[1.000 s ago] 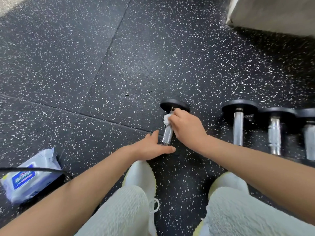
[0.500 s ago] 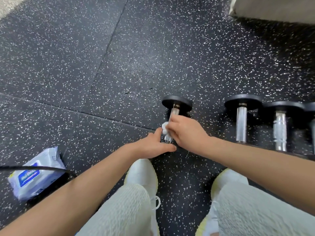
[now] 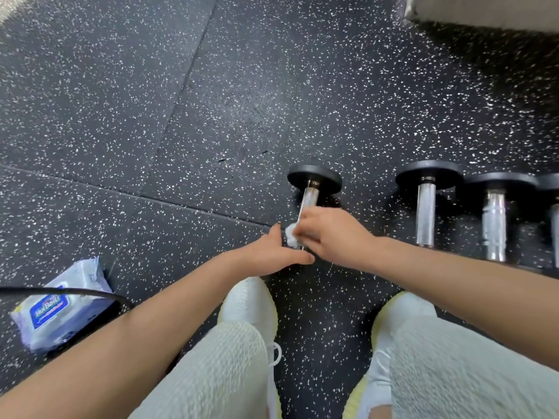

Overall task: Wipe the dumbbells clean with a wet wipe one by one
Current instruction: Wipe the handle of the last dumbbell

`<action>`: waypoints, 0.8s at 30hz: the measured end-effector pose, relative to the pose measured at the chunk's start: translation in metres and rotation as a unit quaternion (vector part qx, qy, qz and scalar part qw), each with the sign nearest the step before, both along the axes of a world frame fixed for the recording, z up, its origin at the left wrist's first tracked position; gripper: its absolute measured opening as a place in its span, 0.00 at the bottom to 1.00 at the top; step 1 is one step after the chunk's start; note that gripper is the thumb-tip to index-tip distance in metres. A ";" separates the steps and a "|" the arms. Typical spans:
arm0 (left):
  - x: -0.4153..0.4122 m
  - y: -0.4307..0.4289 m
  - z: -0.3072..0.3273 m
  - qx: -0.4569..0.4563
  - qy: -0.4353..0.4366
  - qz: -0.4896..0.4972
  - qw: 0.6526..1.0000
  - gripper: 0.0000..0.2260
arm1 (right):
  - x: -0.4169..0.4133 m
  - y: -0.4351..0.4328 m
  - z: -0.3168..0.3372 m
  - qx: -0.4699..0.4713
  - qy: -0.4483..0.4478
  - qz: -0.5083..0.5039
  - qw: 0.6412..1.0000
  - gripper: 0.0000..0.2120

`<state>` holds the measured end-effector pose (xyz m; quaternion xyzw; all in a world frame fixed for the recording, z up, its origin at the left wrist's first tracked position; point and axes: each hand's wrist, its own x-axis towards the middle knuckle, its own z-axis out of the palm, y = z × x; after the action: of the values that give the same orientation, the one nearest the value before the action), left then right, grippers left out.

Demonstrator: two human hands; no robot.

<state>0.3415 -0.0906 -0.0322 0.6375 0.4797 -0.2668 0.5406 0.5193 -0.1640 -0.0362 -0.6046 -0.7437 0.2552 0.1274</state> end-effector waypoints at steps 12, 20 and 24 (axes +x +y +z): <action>0.009 -0.018 0.013 0.040 0.045 0.007 0.998 0.60 | 0.025 0.010 0.002 0.013 0.010 -0.110 0.994 0.05; 0.013 -0.018 0.009 0.028 0.048 0.015 0.998 0.39 | 0.028 0.006 0.005 -0.049 0.012 -0.015 0.999 0.06; 0.011 -0.014 0.004 0.002 0.066 0.037 0.997 0.55 | 0.037 0.015 0.005 0.009 -0.005 -0.142 0.990 0.06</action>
<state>0.3529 -0.1042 -0.0280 0.6010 0.5386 -0.2873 0.5159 0.5564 -0.1485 -0.0311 -0.7043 -0.6531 0.2250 0.1639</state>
